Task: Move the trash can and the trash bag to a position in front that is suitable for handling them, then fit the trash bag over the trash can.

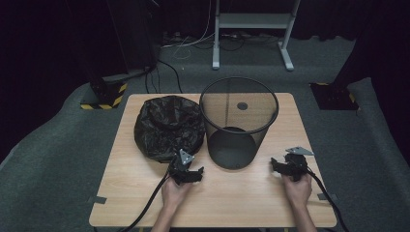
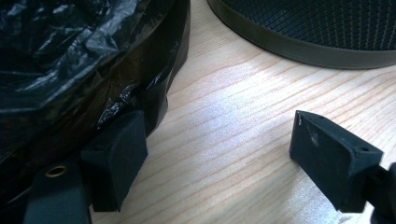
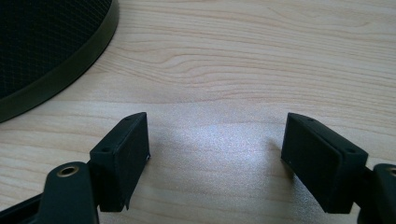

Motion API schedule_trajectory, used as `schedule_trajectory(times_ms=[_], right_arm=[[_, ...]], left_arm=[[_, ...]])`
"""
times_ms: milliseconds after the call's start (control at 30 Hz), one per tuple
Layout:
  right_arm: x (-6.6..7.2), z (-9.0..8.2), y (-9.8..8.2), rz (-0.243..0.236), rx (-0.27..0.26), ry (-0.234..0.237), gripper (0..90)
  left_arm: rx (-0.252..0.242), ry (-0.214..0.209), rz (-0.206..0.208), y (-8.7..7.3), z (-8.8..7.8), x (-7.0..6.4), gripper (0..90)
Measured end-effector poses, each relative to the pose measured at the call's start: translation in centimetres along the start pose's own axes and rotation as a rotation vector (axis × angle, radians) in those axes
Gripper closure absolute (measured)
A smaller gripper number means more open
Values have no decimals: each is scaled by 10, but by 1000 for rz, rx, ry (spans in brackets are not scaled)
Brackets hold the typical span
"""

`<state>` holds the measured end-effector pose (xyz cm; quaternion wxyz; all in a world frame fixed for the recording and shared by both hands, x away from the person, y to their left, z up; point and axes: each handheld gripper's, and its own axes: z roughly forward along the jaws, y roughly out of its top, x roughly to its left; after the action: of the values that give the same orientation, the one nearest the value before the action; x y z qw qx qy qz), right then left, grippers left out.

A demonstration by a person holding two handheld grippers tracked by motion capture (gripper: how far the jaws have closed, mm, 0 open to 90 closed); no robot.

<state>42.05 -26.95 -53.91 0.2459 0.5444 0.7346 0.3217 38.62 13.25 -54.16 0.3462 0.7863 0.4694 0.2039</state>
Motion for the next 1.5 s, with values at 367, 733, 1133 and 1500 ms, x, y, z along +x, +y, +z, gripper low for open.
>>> schedule_trajectory(times_ms=[367,733,1133,1500], right_arm=[[0,0,0,1,1,1,231],[0,1,0,-7,-1,8,231],[1,0,0,-10,1,14,231],[1,0,0,-13,1,16,231]], left_arm=[[2,4,6,0,0,1,190],[4,8,-1,0,0,0,191],[-4,-3,2,0,-4,-3,170],[-71,0,-7,6,-36,-2,179]])
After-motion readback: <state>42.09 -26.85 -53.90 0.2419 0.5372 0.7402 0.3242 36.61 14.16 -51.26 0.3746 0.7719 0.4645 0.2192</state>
